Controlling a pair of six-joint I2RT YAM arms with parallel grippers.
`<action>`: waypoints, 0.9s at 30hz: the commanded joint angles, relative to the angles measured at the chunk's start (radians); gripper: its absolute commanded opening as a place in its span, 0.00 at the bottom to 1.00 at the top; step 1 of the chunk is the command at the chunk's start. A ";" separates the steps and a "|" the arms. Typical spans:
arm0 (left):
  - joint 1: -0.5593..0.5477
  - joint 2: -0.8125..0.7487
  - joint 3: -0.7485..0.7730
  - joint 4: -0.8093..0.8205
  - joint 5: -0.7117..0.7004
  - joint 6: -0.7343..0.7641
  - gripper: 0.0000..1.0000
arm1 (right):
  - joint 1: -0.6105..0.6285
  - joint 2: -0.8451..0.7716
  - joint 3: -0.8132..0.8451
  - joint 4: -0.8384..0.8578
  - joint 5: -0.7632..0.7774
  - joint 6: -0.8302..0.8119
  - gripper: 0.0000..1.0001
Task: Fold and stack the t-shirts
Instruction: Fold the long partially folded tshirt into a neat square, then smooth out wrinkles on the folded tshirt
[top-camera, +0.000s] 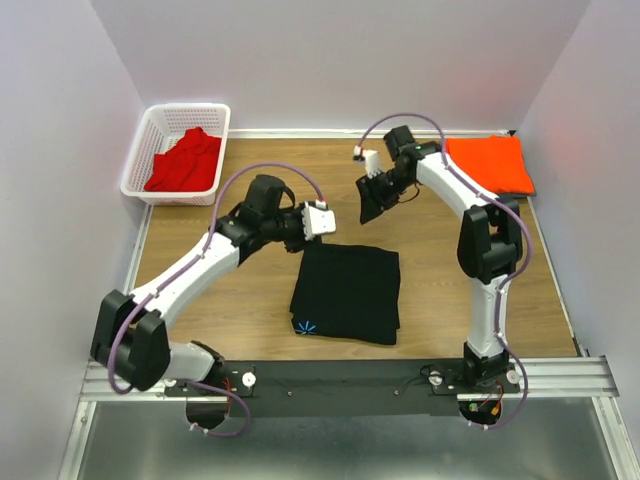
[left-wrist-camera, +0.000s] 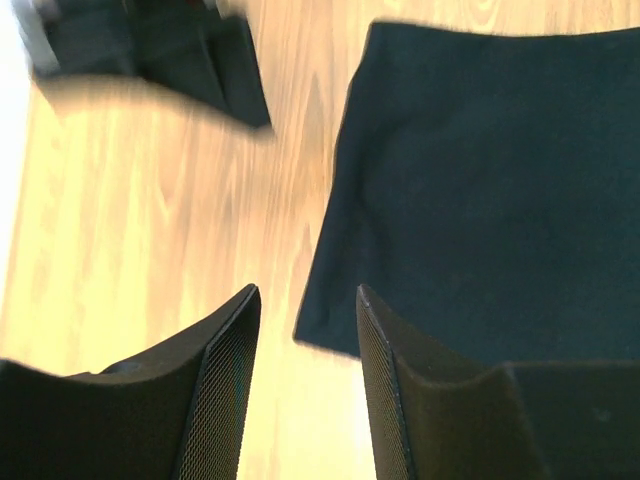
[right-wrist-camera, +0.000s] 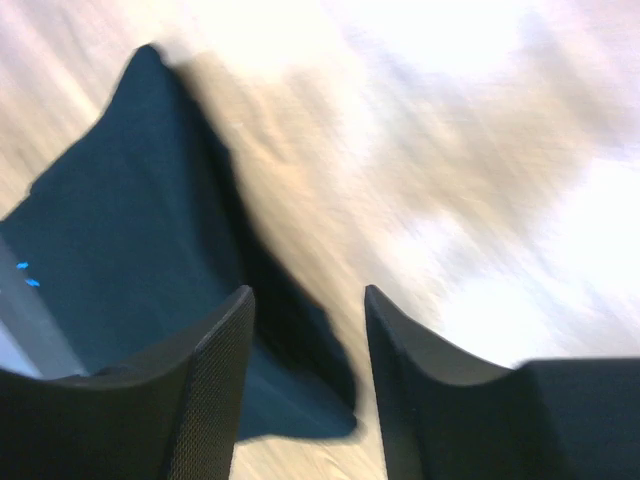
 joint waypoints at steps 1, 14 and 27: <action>0.111 0.100 0.082 -0.101 0.164 -0.091 0.52 | -0.082 -0.045 0.058 -0.112 0.082 -0.046 0.58; 0.286 0.533 0.353 -0.315 0.333 -0.054 0.52 | -0.112 -0.118 -0.249 -0.110 0.059 -0.179 0.56; 0.286 0.703 0.393 -0.347 0.361 -0.043 0.52 | -0.112 -0.077 -0.300 -0.092 0.010 -0.208 0.52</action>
